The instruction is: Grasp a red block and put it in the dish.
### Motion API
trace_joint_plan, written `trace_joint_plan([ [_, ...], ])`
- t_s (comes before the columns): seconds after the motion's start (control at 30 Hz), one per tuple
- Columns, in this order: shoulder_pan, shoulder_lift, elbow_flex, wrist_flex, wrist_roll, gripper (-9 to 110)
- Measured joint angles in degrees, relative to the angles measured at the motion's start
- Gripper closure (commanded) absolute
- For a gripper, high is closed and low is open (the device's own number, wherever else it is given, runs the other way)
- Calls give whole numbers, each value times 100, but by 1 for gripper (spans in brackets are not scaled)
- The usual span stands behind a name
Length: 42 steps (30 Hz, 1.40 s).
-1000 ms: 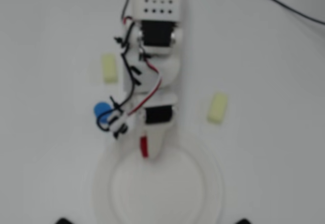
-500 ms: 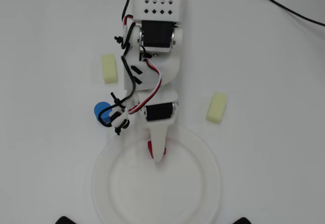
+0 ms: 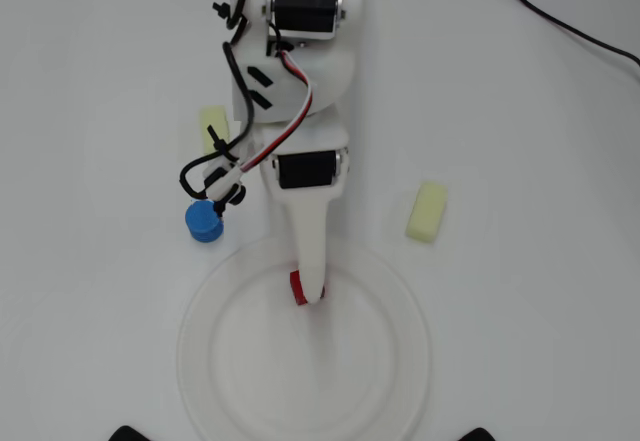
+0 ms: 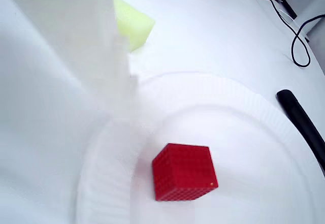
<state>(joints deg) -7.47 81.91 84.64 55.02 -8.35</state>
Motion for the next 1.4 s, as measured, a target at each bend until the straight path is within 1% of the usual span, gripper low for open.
trace_joint_plan([
  [0.17, 0, 835, 18, 659, 88, 55],
  [0.33, -44, 2479, 668, 1046, 53, 55],
  [0.5, -123, 4377, 2215, 1169, -26, 55],
  [0.63, 35, 5783, 3586, 1169, -70, 56],
  [0.83, 105, 7567, 5388, 1169, -149, 58],
  [1.23, 396, 9923, 8323, 1239, -316, 67],
  [1.33, 316, 10477, 8859, 1433, -308, 69],
  [1.4, 237, 10521, 9035, 1749, -272, 70],
])
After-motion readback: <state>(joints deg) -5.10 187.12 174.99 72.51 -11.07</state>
